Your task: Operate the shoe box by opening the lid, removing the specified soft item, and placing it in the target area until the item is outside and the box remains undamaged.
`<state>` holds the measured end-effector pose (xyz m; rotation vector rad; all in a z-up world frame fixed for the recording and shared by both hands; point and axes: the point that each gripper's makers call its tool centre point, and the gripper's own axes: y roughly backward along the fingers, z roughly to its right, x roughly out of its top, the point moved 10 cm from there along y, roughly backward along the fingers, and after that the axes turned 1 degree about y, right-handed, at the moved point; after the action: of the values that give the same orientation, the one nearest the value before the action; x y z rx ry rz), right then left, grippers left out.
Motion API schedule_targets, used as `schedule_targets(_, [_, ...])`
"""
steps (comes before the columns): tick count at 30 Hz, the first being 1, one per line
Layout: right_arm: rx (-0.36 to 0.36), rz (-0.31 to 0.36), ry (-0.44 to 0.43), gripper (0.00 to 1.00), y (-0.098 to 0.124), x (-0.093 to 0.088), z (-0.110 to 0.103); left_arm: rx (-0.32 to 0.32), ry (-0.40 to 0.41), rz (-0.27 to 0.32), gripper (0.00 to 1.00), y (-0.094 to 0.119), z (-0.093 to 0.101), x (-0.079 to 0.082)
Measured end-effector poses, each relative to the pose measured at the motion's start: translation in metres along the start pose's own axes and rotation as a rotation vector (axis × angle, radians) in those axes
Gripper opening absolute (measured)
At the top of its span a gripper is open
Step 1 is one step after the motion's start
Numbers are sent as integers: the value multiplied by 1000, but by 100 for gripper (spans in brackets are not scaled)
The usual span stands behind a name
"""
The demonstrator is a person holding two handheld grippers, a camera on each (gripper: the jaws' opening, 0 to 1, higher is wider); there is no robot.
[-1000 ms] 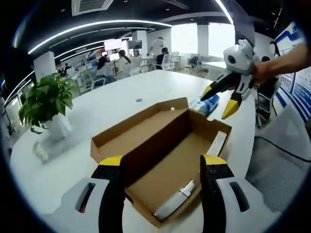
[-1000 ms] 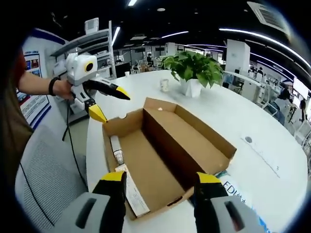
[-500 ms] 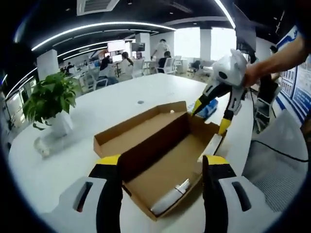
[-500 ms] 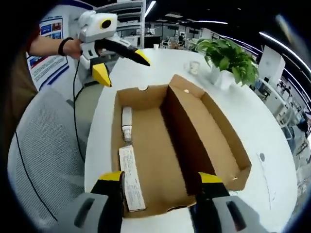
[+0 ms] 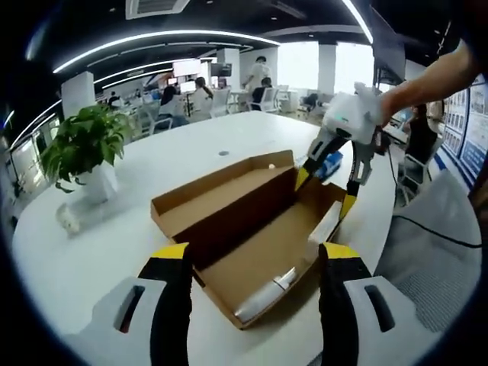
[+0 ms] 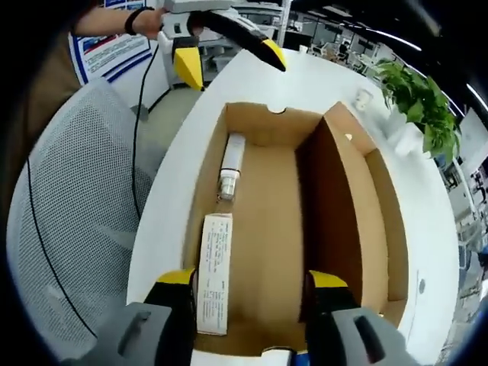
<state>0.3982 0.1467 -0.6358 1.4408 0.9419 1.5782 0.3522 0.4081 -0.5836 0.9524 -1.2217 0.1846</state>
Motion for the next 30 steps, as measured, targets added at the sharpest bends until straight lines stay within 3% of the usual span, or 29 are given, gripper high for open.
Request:
schedule_targets(2, [-33, -24, 51, 55, -2, -1, 4, 8, 4, 3, 68, 2, -3, -1])
schedule_targets(10, [-48, -4, 6, 53, 1, -1, 11, 23, 22, -4, 67, 9, -7, -7])
schedule_targets(15, [3, 26, -8, 55, 0, 3, 4, 22, 27, -2, 67, 9, -6, -8])
schedule_targets(20, [51, -18, 4, 50, -13, 0, -2, 19, 18, 3, 67, 8, -5, -3])
schedule_targets(21, [38, -47, 39, 51, -15, -1, -1, 19, 18, 4, 67, 8, -5, -2])
schedule_targets(26, [3, -40, 41, 53, -12, 0, 2, 22, 20, 14, 67, 9, -7, 1])
schedule_targets(30, [35, -46, 25, 49, -18, 0, -5, 18, 17, 8, 67, 8, -6, -1])
